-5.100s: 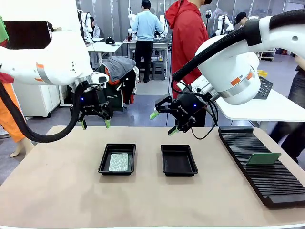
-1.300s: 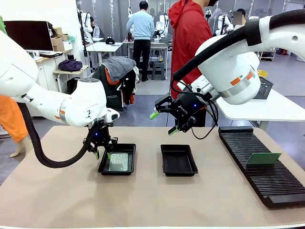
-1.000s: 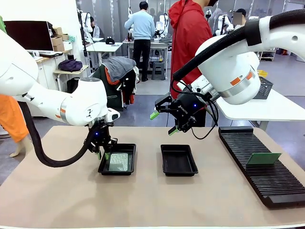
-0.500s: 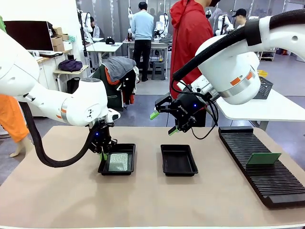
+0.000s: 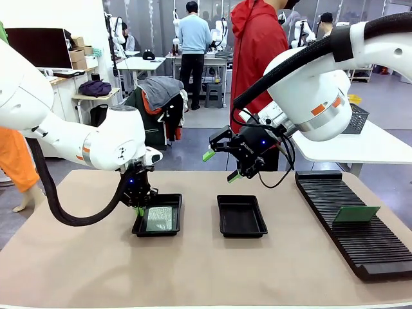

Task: Inspect and transfer BCBs to ESD trays.
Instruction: Pick up the ESD tray and place it on the left side of the table.

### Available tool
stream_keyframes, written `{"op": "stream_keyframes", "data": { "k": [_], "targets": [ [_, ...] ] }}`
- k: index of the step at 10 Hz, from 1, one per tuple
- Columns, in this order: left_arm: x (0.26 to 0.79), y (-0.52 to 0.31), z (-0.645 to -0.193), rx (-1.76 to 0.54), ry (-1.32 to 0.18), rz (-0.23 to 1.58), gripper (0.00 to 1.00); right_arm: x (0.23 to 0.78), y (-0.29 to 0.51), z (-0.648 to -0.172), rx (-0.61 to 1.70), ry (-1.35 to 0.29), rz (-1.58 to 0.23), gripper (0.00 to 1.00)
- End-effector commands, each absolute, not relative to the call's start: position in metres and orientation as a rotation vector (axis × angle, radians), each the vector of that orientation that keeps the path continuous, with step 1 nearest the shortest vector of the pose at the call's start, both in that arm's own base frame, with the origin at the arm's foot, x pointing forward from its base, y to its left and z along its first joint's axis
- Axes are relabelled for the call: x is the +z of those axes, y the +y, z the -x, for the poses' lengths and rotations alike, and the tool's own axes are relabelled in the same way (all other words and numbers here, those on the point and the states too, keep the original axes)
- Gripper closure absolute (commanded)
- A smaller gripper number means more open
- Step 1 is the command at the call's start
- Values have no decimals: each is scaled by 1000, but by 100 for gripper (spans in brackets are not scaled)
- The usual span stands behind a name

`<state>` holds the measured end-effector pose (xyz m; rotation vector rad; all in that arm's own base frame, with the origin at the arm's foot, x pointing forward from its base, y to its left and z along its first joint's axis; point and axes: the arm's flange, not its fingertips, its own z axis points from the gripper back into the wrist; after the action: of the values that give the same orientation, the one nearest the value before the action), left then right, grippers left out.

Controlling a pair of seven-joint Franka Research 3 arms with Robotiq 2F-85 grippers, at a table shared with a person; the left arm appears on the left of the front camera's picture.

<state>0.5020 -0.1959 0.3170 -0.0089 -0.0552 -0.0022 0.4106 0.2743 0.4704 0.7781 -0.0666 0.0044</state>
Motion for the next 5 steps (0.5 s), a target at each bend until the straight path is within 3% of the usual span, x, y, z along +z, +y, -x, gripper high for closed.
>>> {"op": "stream_keyframes", "data": {
  "k": [1, 5],
  "targets": [
    [314, -201, -502, 18, -41, 21, 100, 472, 276, -411, -7, -61, -767, 0],
    [317, -196, -502, -2, -55, 9, 100, 472, 276, -411, -7, -61, -767, 0]
  ]
}}
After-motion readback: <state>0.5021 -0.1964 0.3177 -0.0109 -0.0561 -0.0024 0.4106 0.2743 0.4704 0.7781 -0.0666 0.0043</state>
